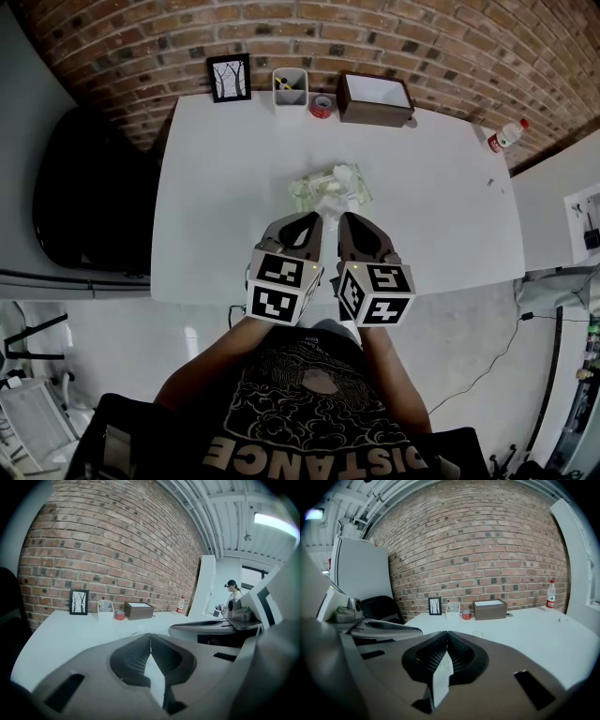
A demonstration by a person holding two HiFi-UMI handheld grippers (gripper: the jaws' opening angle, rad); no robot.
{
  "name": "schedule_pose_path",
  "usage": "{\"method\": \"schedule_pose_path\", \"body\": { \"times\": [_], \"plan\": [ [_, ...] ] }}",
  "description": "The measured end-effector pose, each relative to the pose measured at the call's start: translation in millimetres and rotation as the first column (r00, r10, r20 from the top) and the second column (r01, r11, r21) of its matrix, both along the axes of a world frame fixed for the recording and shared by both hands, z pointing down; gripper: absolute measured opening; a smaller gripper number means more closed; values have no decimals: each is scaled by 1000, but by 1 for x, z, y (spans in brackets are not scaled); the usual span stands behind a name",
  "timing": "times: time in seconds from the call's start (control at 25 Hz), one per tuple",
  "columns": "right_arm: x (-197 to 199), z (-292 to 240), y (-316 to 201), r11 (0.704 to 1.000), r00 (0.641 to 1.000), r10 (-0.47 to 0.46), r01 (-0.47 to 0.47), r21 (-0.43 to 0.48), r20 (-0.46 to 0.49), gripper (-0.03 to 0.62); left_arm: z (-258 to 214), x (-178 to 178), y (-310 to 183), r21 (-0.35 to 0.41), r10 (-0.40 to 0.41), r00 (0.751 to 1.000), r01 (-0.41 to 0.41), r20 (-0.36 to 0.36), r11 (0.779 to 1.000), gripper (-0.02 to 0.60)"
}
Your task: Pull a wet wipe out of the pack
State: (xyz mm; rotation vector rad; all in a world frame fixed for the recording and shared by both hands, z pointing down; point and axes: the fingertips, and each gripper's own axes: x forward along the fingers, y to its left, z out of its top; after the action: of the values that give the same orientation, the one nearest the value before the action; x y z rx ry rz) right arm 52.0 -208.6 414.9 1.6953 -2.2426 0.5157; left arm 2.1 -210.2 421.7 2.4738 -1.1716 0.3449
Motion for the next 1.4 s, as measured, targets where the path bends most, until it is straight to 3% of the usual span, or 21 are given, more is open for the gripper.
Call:
{"method": "schedule_pose_path", "body": {
  "times": [0.92,1.4],
  "plan": [
    [24,-20,73,990,992,-130,130,50,2,17,-15,34,72,36,-85,995,83,51,996,12],
    [34,-28,91,986,988,-154,152,67,22,17,-20,45,87,40,-111,992,109,57,993,12]
  ]
}}
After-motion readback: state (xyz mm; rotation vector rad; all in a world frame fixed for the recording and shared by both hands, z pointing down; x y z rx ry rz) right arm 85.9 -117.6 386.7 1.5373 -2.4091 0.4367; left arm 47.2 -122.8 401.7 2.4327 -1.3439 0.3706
